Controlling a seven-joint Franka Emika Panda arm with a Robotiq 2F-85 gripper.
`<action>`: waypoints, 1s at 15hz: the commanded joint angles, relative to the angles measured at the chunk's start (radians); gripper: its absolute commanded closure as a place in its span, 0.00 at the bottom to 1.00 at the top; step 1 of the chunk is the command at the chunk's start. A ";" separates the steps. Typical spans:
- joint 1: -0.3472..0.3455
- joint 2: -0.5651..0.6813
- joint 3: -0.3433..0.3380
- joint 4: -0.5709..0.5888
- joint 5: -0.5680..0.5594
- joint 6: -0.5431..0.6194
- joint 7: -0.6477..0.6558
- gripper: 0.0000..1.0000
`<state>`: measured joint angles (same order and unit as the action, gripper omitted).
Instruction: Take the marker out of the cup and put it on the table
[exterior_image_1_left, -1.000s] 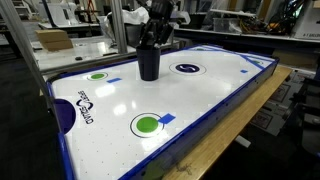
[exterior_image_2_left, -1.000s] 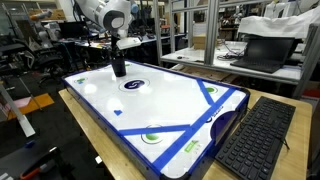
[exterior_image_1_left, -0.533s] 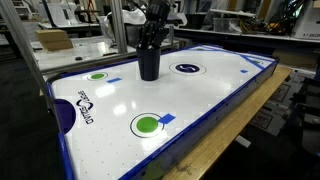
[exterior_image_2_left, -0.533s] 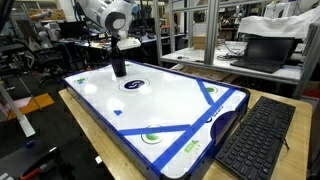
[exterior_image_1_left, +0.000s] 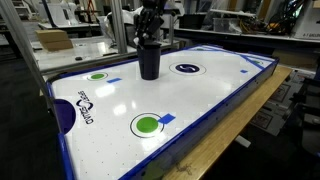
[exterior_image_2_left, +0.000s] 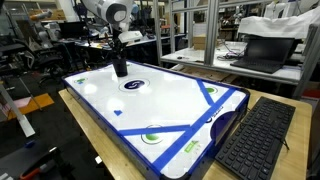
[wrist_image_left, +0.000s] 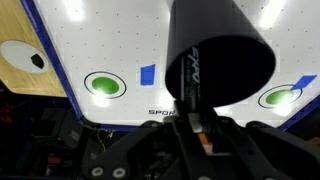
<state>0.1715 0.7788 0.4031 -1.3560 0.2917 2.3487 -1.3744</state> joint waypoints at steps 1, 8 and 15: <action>-0.029 -0.094 0.012 -0.057 0.014 0.009 -0.013 0.95; -0.037 -0.299 -0.046 -0.169 -0.026 0.003 0.070 0.95; -0.027 -0.323 -0.133 -0.379 -0.135 -0.027 0.286 0.95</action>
<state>0.1379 0.4756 0.2895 -1.6565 0.1777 2.3120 -1.1571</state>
